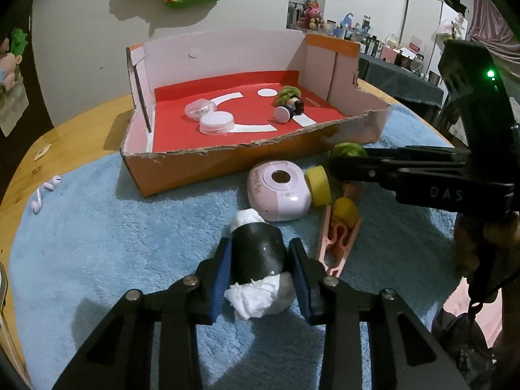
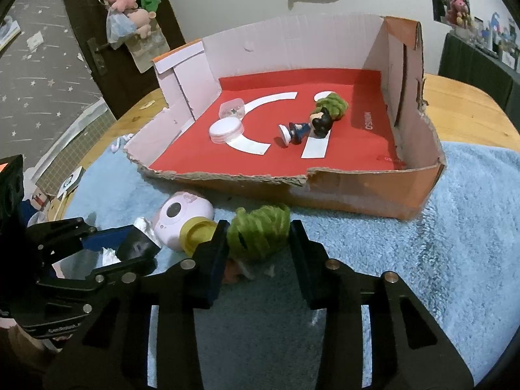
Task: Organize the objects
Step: 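Lift plush with left tool while right tool carries green ball toward the box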
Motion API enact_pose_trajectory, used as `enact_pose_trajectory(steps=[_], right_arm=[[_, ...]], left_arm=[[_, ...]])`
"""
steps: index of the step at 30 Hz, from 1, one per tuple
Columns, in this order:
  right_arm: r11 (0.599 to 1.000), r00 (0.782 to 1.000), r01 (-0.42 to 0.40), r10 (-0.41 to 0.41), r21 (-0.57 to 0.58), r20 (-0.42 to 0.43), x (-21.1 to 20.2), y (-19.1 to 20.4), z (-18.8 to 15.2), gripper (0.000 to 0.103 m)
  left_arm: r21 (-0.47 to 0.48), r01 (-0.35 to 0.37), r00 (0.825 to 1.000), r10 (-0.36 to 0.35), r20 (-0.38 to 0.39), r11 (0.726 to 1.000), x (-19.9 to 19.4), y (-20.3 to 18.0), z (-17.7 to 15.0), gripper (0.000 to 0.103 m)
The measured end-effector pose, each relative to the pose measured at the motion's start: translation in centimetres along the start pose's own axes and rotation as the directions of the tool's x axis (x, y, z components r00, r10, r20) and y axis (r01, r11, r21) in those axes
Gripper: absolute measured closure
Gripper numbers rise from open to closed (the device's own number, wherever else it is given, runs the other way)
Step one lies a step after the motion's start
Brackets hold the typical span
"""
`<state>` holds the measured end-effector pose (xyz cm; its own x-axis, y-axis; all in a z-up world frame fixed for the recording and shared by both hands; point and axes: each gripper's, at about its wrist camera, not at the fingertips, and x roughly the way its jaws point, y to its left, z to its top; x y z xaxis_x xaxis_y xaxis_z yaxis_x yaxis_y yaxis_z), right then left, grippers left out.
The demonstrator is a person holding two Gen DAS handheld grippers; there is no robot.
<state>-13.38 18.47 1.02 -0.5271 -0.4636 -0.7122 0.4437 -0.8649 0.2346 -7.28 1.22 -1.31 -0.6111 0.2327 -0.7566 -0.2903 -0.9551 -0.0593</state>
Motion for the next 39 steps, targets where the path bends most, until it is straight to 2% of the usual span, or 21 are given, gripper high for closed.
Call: enact_pose_trajectory(steps=[20,39], right_arm=[[0.999,0.999,-0.029,0.030,-0.023,0.040,-3.4,1.8,-1.9,0.068],[0.998,0.997,-0.061,0.063,-0.035,0.053,-4.1,2.4,-1.0,0.068]], left_arm=[[-0.058,0.025,0.999,-0.023,0.039,0.998,-1.2,1.2,0.9,0.066],[-0.064,0.050,0.995,-0.045,0.086,0.997,-1.8,1.9,3.5,0.066]])
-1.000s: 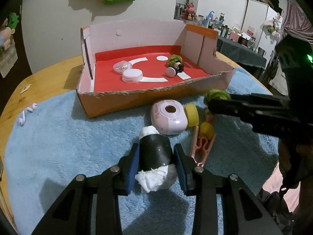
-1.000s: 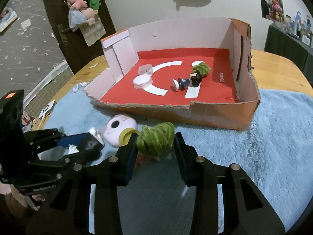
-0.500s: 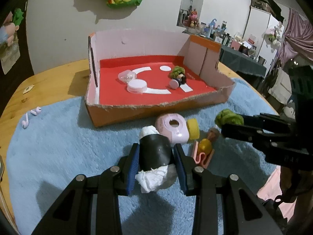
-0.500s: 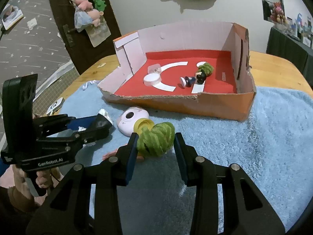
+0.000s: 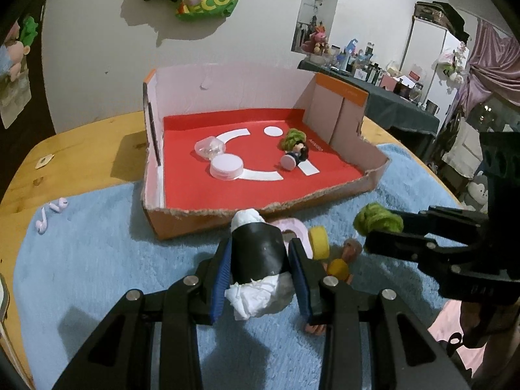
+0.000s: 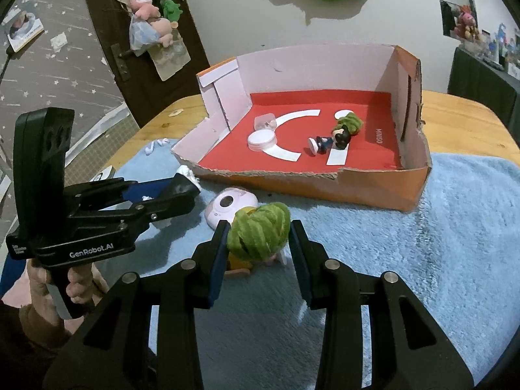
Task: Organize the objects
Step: 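Lift plush with left tool while right tool carries green ball toward the box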
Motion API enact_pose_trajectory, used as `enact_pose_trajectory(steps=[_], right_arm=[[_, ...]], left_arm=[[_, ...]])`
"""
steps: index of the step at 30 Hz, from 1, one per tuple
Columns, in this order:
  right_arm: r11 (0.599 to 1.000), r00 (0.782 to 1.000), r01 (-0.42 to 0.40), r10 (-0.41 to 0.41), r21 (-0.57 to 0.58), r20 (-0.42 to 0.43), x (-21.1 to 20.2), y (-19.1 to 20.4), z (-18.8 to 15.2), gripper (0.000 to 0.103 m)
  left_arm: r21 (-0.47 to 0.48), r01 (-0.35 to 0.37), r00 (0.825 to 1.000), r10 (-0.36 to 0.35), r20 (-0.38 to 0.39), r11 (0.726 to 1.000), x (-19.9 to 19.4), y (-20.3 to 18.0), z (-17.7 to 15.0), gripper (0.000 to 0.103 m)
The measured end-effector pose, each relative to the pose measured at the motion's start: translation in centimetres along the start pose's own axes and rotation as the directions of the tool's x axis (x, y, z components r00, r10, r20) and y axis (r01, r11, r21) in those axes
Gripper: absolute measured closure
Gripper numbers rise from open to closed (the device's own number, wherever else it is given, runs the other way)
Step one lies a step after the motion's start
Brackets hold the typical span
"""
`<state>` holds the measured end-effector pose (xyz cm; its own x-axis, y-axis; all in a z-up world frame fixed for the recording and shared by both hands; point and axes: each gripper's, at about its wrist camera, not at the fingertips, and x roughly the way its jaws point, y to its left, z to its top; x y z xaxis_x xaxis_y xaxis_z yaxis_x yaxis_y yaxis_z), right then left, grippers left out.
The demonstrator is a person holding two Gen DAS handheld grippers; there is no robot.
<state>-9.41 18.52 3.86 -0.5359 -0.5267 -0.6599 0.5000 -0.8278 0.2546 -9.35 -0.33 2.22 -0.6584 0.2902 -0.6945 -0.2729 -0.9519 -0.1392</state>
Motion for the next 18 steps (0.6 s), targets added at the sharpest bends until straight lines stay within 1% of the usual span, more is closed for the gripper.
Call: enact_pose_trajectory(steps=[18], right_arm=[[0.999,0.999,-0.028,0.028,-0.016,0.022,-0.4,0.2,1.7,0.068]], left_arm=[[0.002,0.023,1.000,-0.023,0.020,1.000,0.7,0.0,3.0,0.066]])
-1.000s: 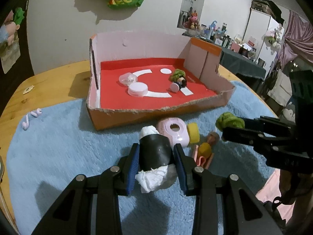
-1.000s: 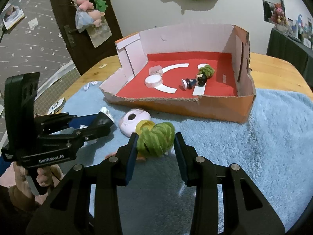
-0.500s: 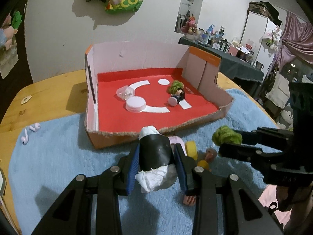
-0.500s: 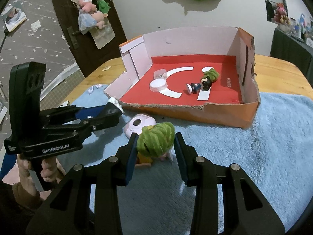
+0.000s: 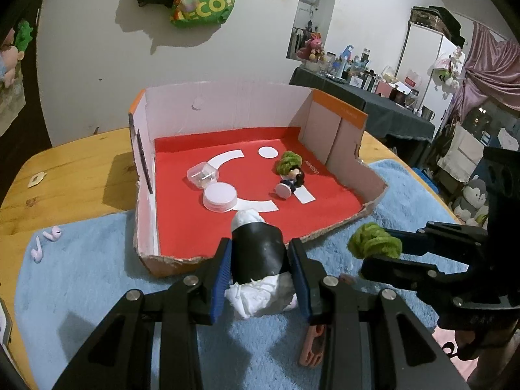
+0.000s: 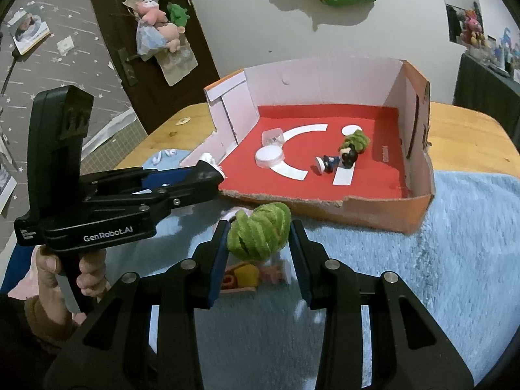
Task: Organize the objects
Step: 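Lift plush with left tool while right tool carries green ball toward the box, then lower plush onto red box floor with left tool while right tool lowers green ball beside figurine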
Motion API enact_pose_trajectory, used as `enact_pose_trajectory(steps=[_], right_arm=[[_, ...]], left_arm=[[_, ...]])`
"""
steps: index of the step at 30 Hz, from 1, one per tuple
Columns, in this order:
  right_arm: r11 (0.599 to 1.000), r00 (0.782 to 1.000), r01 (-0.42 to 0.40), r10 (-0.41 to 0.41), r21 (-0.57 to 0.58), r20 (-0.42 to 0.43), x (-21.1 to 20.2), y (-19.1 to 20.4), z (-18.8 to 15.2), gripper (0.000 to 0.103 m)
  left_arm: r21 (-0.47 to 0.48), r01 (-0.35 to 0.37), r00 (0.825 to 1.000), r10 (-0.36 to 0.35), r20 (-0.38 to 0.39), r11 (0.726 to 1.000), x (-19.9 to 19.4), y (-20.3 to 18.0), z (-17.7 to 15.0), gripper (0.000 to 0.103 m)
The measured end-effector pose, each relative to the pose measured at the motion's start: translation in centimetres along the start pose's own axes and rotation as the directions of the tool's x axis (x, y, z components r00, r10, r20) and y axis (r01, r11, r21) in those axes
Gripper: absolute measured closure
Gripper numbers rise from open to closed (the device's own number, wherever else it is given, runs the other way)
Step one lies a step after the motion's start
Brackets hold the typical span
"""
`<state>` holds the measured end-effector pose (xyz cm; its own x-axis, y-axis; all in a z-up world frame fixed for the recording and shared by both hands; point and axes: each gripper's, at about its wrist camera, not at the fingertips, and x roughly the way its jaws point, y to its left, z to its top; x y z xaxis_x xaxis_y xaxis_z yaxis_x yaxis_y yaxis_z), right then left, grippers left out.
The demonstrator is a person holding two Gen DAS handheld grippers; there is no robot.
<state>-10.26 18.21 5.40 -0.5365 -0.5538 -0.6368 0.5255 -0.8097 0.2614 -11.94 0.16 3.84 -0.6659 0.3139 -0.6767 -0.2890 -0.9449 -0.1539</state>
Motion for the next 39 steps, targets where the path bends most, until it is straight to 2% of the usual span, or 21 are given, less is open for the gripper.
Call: enact_pose_trajectory(steps=[11,21,30,39], right_arm=[[1.000,1.000,-0.011,0.011,-0.013,0.017,0.2,-0.2,1.8,0.068],[0.999,0.999,0.031,-0.030,-0.030,0.024,0.7,-0.8,3.8,0.068],[0.997,0.997,0.073,-0.073,-0.027,-0.019,2.5,-2.2,5.0,0.068],[0.993,0.990,0.114,-0.116,-0.034,-0.082,4.5,-3.3,5.1,0.068]], left_arm=[[-0.008,0.002,1.000,-0.002,0.006,1.000,0.5,0.4,1.7,0.066],[-0.013,0.007,1.000,-0.007,0.001,1.000,1.0,0.7,2.5,0.066],[-0.028,0.010,1.000,-0.011,-0.029,1.000,2.6,1.4,3.6,0.066],[-0.034,0.025,0.996,-0.028,-0.083,0.999,4.2,1.9,3.3,0.066]])
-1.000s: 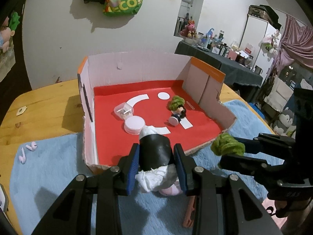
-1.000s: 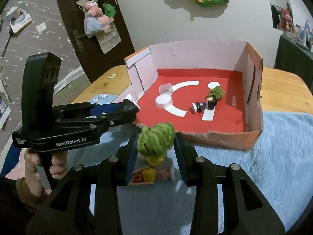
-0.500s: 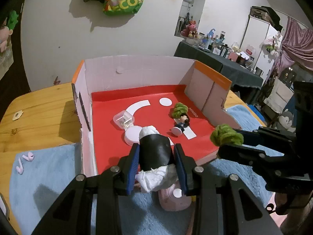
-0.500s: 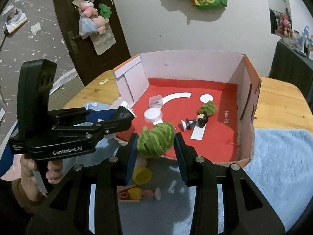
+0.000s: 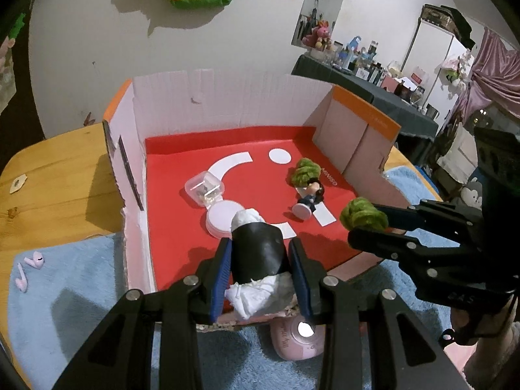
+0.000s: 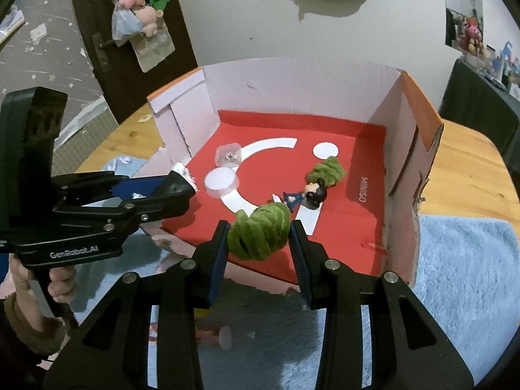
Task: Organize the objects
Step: 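Lower plush onto red box floor with left tool while right tool lowers green ball beside figurine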
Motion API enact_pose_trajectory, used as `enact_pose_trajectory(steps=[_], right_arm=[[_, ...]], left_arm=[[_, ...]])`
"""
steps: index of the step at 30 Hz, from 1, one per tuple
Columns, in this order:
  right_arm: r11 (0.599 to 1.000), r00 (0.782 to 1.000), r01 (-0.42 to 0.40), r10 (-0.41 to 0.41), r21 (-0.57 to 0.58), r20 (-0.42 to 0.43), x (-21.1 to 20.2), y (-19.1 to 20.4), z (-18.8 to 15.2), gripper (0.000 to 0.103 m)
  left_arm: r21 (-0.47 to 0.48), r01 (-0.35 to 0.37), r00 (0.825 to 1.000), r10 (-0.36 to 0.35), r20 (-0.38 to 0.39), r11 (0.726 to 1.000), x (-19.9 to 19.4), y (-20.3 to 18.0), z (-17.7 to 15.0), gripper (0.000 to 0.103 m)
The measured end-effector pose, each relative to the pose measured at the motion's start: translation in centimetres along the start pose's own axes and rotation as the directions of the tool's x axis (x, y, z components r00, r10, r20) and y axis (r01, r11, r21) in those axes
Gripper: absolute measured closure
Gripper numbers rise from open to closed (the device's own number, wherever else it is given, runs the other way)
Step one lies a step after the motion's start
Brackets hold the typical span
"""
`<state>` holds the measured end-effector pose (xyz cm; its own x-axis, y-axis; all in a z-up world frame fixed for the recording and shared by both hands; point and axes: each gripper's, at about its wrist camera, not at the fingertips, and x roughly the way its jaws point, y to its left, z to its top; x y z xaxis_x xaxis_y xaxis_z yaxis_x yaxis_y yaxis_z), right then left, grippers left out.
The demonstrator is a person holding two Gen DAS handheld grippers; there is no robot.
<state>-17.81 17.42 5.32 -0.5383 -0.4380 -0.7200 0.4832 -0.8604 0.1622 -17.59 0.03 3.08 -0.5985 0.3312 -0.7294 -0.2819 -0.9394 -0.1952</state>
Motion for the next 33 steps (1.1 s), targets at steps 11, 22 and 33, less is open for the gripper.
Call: enact_pose_trajectory(steps=[11,22,33], right_arm=[[1.000,0.998,0.024,-0.024,-0.011,-0.055,1.9,-0.5,0.1,0.068],[0.999,0.995,0.044,-0.046,-0.022,-0.088,3.4,-0.9,0.3,0.068],[0.998,0.993,0.056,-0.057,-0.020,-0.102,4.4,-1.5,0.6,0.068]], left_arm=[[-0.003,0.007,0.997,-0.007,-0.073,1.000,1.7,0.6,0.0,0.066],[-0.011,0.006,0.995,-0.007,-0.101,1.000,2.9,1.0,0.4,0.066],[-0.023,0.006,0.993,-0.009,-0.117,1.000,4.2,1.4,0.9,0.066]])
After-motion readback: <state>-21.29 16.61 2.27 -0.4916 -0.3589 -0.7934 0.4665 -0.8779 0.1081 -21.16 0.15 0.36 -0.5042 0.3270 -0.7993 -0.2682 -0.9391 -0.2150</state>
